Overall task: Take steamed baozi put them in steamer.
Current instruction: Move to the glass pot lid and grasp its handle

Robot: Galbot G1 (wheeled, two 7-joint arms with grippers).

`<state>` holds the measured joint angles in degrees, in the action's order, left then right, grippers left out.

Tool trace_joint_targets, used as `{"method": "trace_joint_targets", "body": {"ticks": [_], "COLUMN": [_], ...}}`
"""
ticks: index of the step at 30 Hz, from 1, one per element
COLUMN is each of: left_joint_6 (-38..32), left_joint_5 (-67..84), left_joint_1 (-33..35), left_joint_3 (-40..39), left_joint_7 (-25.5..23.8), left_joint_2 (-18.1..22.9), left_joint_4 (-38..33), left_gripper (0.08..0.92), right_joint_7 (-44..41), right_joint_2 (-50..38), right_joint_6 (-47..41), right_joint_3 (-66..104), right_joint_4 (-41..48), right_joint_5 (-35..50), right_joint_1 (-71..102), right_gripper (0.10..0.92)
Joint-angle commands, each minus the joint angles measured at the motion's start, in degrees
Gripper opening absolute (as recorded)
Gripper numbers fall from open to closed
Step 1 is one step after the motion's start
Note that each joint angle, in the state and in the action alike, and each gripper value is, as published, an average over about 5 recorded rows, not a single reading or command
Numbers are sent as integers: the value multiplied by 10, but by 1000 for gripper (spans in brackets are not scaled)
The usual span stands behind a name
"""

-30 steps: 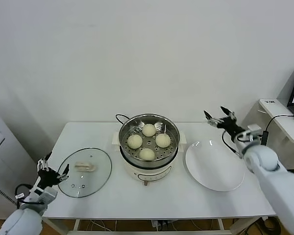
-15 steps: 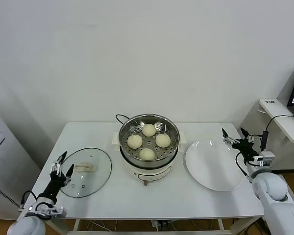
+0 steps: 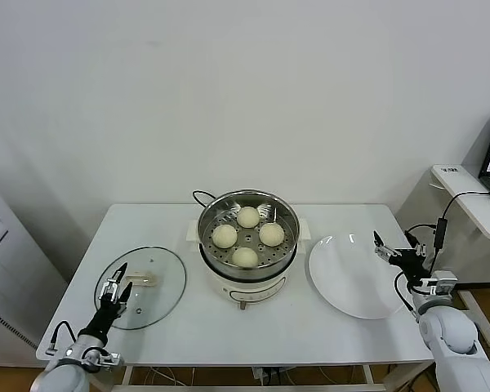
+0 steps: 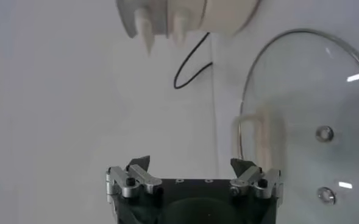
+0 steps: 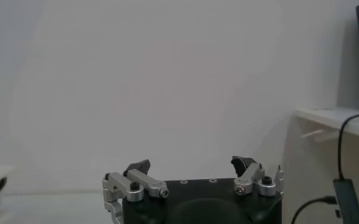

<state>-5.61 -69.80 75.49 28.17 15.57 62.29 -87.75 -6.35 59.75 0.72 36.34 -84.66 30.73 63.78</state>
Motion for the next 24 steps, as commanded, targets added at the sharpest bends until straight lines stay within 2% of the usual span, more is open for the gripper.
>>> {"method": "trace_joint_targets", "body": {"ticks": [1, 18, 21, 24], "left_joint_6": [-10, 15, 16, 15], "left_joint_5": [-54, -76, -76, -75], "left_joint_1": [-26, -90, -100, -107], "left_joint_3": [0, -16, -17, -16], "left_joint_7": [10, -3, -6, -9], "left_joint_2": [35, 53, 57, 60], "left_joint_4": [41, 74, 84, 93], "left_gripper": [823, 822, 800, 740], "right_joint_7": [-8, -23, -24, -25], "right_joint_2": [12, 10, 10, 10], "right_joint_6": [2, 1, 1, 0], "right_joint_3": [11, 7, 8, 8], "right_joint_4": [10, 12, 11, 8], "right_joint_5": [-16, -21, -20, -20], "right_joint_1": [10, 11, 12, 12], "right_gripper": [823, 823, 823, 823]}}
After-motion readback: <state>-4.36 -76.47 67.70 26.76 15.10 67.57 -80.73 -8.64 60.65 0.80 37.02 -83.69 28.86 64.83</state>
